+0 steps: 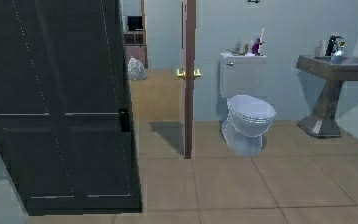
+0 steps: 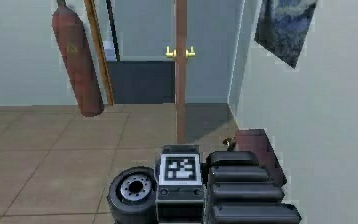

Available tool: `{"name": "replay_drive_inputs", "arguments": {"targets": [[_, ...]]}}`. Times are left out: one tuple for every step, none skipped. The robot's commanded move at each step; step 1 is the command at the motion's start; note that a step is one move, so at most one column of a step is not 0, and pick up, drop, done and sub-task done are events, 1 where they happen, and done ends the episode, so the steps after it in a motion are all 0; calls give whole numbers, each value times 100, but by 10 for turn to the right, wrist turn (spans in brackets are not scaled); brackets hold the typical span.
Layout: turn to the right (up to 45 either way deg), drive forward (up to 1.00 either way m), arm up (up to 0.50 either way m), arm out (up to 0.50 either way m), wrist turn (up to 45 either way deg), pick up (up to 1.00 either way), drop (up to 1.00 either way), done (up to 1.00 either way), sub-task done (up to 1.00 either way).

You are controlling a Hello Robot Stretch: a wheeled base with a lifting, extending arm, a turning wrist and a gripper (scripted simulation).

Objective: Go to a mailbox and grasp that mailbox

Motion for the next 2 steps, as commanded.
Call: {"name": "replay_drive_inputs", "arguments": {"targets": [[360, 0, 0, 0, 0, 0, 0, 0, 0], [30, 0, 0, 0, 0, 0, 0, 0, 0]]}}
